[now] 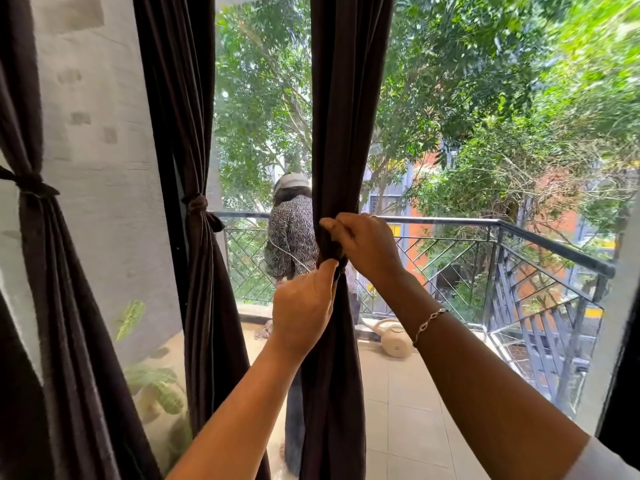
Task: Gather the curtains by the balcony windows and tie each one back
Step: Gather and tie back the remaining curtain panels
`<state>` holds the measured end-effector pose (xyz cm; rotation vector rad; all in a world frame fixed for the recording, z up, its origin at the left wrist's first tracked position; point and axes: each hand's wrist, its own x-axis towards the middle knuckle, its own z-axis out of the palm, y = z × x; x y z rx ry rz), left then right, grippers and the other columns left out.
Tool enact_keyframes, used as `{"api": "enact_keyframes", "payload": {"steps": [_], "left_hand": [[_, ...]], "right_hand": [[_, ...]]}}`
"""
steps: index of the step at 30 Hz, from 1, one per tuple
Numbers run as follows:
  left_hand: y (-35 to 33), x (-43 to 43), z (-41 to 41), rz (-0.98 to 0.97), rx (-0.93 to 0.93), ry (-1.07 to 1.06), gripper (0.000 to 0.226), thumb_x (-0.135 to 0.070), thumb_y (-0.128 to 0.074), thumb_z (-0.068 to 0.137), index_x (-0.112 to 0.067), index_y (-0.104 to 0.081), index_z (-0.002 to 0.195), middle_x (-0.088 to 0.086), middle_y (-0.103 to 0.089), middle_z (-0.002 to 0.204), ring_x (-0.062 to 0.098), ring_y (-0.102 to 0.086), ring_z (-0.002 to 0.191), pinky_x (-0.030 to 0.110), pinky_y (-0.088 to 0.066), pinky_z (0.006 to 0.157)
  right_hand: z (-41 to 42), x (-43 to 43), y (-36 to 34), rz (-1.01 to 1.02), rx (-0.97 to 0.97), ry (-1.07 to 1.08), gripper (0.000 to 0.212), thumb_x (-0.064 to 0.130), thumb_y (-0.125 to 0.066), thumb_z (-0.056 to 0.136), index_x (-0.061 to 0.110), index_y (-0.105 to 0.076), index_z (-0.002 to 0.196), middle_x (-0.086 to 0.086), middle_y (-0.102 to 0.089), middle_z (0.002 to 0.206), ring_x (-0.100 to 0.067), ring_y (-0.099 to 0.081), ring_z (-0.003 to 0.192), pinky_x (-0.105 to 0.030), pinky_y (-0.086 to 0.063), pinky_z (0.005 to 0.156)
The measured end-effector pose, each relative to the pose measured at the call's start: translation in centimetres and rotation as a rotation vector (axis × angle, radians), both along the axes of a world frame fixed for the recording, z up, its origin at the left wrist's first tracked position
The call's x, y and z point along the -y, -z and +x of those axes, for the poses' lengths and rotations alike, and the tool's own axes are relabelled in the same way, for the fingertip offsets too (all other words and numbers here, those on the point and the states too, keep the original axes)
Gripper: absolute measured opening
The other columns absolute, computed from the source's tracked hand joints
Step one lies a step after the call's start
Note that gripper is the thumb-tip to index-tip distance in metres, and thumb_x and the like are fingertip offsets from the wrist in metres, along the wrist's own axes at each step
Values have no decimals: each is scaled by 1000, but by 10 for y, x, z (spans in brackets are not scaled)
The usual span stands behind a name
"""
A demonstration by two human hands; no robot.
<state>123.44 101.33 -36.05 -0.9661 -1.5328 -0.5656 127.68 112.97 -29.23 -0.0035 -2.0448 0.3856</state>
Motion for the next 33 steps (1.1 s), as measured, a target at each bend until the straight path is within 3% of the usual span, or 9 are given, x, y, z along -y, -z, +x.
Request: {"api": "enact_keyframes", "payload": {"steps": [3, 6, 11, 14, 18, 22, 25, 29, 33], "left_hand": [[0, -2, 0, -23, 79, 21, 28, -12, -83, 65, -8, -65, 87, 0, -52, 44, 20, -49, 33, 21, -31, 31], [-4, -3, 1, -45, 187, 45, 17, -14, -79, 70, -7, -67, 78, 4, -55, 43, 25, -52, 33, 20, -31, 32], [-22, -9, -2, -255, 489, -9, 26, -37, -53, 90, -14, -64, 95, 11, -69, 85, 33, -64, 84, 33, -41, 62], [-38, -10, -2, -383, 727, 61, 26, -41, -57, 86, -16, -65, 86, 8, -65, 86, 31, -61, 91, 30, -38, 66], [-48, -11, 5, -473, 1051, 299, 40, -27, -49, 95, -17, -39, 57, 22, -52, 68, 34, -55, 67, 37, -42, 64], [-43, -2, 12, -316, 1314, 581, 38, -16, -38, 99, -12, -39, 61, -3, -32, 37, 4, -28, 25, 16, -22, 31], [-38, 3, 15, -242, 1439, 683, 35, -17, -35, 100, -14, -41, 66, -9, -30, 33, 1, -22, 23, 11, -17, 27], [-34, 1, 13, -218, 1517, 708, 32, -22, -37, 97, -18, -42, 65, -8, -31, 40, 4, -22, 30, 13, -17, 36], [-28, 3, 10, -299, 1441, 775, 25, -26, -42, 98, -20, -53, 76, -12, -34, 38, 2, -26, 29, 11, -21, 31]], "right_hand": [[1, -4, -1, -46, 26, -60, 40, 36, -47, 94, 13, -62, 64, 15, -51, 48, -5, -54, 48, -18, -38, 53], [0, -6, 2, -91, 48, -94, 38, 34, -47, 95, 14, -61, 66, 11, -56, 50, -4, -56, 49, -14, -41, 55], [3, -11, 13, -122, 35, -113, 33, 27, -45, 97, 11, -62, 74, 3, -65, 60, -15, -64, 59, -26, -46, 59], [7, -11, 13, -137, 39, -117, 32, 26, -44, 97, 10, -62, 75, 2, -65, 62, -15, -63, 61, -29, -47, 61], [16, -9, 14, -206, 94, -180, 26, 16, -43, 98, 2, -61, 85, -2, -63, 70, -17, -60, 69, -30, -45, 69], [39, -5, 41, -626, 64, -461, 13, 6, -45, 95, 7, -57, 99, -1, -64, 85, -8, -57, 75, -18, -44, 62], [50, 7, 70, -796, -58, -423, 11, 3, -55, 89, 14, -59, 89, -5, -64, 83, -9, -57, 70, -15, -45, 59], [51, 21, 86, -795, 119, -318, 28, 13, -71, 78, 3, -57, 100, -14, -65, 90, -20, -60, 78, -35, -49, 70], [54, 22, 83, -966, 48, -417, 11, 5, -67, 81, 7, -56, 83, -5, -64, 69, -7, -61, 56, -18, -49, 55]]}}
